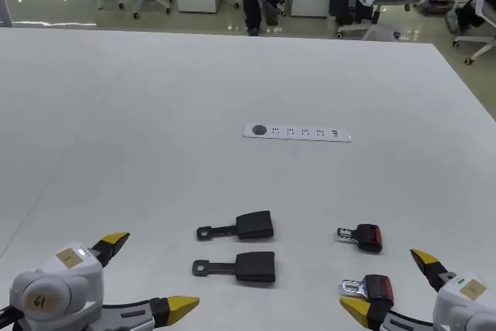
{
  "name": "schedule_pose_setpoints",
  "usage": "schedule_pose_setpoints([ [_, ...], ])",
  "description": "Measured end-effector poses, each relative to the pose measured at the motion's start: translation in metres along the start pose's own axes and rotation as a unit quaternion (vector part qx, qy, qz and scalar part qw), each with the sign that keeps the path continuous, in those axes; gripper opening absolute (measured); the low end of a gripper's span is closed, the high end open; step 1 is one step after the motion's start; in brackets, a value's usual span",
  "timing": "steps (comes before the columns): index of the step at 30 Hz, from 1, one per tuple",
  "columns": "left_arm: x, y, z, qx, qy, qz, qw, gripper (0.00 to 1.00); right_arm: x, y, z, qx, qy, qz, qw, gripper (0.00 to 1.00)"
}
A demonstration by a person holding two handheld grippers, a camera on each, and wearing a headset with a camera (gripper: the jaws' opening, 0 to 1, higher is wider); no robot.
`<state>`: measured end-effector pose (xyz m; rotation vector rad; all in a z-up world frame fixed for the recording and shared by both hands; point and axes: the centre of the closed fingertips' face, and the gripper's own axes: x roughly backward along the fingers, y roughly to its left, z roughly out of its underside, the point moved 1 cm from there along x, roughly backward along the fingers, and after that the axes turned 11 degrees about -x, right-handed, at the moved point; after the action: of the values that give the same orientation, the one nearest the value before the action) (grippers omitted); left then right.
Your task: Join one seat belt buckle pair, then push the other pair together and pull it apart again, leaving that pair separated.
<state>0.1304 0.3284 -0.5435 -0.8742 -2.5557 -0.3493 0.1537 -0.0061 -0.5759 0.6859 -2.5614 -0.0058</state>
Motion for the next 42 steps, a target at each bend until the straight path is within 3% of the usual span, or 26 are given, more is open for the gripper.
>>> schedule_pose_setpoints([
  [20, -0.001, -0.007, -0.001, -0.003, 0.003, 0.006, 1.0, 1.0, 0.002, 0.0, 0.004, 0.006, 0.01, -0.007, 0.9999, 0.94],
  [42, -0.001, -0.009, 0.007, 0.002, 0.01, 0.007, 0.9999, 1.0, 0.0, 0.009, 0.01, 0.007, 0.016, -0.02, 0.9997, 0.94],
])
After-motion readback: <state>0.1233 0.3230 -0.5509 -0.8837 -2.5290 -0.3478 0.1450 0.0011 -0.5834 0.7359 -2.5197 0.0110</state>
